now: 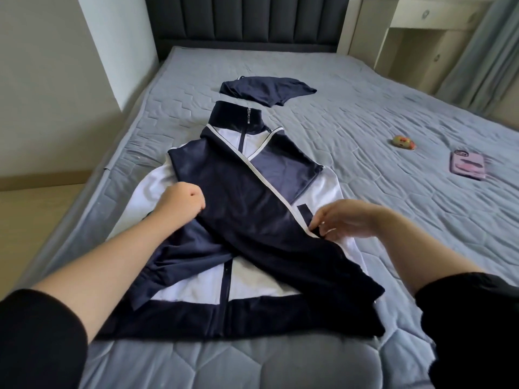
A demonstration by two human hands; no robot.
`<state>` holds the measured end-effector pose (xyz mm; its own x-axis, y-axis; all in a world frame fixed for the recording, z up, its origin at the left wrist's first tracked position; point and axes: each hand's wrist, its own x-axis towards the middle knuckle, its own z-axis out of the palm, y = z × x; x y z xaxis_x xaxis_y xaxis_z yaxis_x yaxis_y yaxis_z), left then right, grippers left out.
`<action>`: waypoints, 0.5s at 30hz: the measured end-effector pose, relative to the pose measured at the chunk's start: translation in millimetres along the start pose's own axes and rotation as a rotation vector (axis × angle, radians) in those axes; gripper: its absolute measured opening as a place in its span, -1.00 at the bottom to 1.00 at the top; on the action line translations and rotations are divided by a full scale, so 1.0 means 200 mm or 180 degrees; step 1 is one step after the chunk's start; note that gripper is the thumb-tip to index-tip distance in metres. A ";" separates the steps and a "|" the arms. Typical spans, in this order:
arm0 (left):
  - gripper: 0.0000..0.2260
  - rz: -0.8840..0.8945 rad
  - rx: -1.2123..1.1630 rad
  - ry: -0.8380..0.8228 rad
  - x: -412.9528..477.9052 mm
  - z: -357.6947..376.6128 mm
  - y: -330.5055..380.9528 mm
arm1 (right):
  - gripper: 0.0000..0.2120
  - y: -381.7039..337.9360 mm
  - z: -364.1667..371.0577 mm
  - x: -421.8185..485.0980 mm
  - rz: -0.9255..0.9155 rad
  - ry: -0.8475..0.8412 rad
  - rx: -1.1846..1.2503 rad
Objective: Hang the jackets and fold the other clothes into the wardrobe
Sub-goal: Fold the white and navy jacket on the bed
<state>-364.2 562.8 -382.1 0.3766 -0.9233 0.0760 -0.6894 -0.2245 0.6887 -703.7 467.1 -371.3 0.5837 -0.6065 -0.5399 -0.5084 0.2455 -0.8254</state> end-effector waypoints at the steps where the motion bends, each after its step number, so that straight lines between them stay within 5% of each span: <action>1: -0.75 -0.0269 0.0079 0.0046 0.02 -0.02 -0.04 | -0.77 -0.02 0.01 0.01 0.0038 0.0182 -0.0111; 6: -0.87 -0.1405 -0.0774 -0.0141 0.04 -0.03 -0.09 | -0.71 -0.07 0.15 0.07 0.0195 0.0674 -0.1205; 12: -0.89 -0.1711 -0.2805 -0.0285 0.01 -0.01 -0.09 | -0.75 -0.08 0.32 0.16 0.0009 0.2189 -0.2005; 15: -0.85 -0.1770 -0.3324 -0.0315 0.03 -0.01 -0.10 | -0.93 -0.11 0.41 0.23 -0.0419 0.2721 -0.2266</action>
<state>-347.0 562.4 -393.5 0.3836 -0.8098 -0.4439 0.4094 -0.2817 0.8678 -613.0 495.7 -392.0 0.1721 -0.9832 0.0614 -0.8808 -0.1815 -0.4373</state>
